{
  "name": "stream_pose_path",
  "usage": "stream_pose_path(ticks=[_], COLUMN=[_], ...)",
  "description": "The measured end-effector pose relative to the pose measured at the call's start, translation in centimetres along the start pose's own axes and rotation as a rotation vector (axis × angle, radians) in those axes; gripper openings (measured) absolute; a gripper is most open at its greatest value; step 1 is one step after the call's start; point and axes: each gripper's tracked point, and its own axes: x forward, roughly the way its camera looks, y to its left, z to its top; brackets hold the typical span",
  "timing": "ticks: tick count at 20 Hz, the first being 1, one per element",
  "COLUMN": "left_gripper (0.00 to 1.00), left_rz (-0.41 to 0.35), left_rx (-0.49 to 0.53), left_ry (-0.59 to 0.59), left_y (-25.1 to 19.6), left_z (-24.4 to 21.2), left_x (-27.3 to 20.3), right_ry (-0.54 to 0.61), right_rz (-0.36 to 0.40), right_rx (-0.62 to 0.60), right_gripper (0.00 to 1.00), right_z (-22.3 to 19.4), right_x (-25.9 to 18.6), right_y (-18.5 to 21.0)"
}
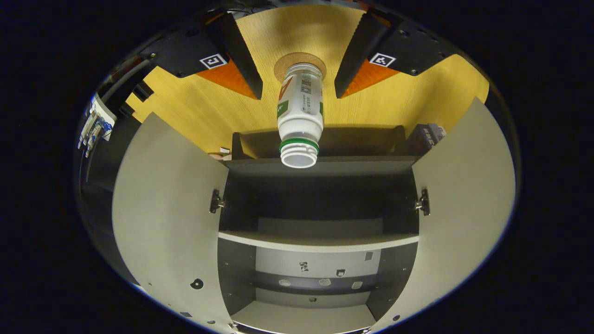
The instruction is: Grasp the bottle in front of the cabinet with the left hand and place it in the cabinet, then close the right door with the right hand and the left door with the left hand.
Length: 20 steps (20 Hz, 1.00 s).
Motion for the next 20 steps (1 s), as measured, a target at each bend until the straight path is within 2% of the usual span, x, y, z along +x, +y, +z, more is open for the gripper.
stream_pose_path(ticks=[2, 7, 8, 9, 10, 13, 18, 20], left_gripper=[0.96, 0.95, 0.93, 0.82, 0.74, 0.74, 0.73, 0.71], left_rz=[0.005, 0.017, 0.008, 0.011, -0.003, -0.033, -0.055, -0.072], left_rx=[-0.036, -0.036, -0.039, -0.031, -0.013, 0.019, 0.020, 0.007], left_ry=[0.017, 0.032, 0.029, 0.021, 0.015, -0.001, -0.120, -0.115], left_y=[0.2, 1.0, 1.0, 1.1, 1.0, 0.3, 0.0, -0.7], left_z=[-0.7, -0.9, -0.4, 0.3, 1.1, 4.6, 14.6, 15.7], left_x=[1.6, 3.9, 3.8, 3.6, 3.2, 1.6, -1.7, -1.7], right_ry=[0.015, 0.022, 0.024, 0.026, 0.028, 0.038, 0.046, 0.050], right_rz=[-0.016, -0.051, -0.053, -0.052, -0.050, -0.038, 0.003, 0.020], right_rx=[-0.003, -0.031, -0.023, -0.013, -0.004, 0.011, 0.044, 0.071], right_gripper=[0.97, 0.96, 0.96, 0.96, 0.96, 0.96, 0.97, 0.97], right_z=[-0.4, -0.5, -0.6, -0.7, -0.8, -1.4, -2.2, -2.5], right_x=[0.4, 1.6, 1.9, 2.1, 2.4, 3.4, 4.8, 5.1], right_y=[-0.7, -2.1, -2.4, -2.4, -2.5, -2.6, -2.3, -2.3])
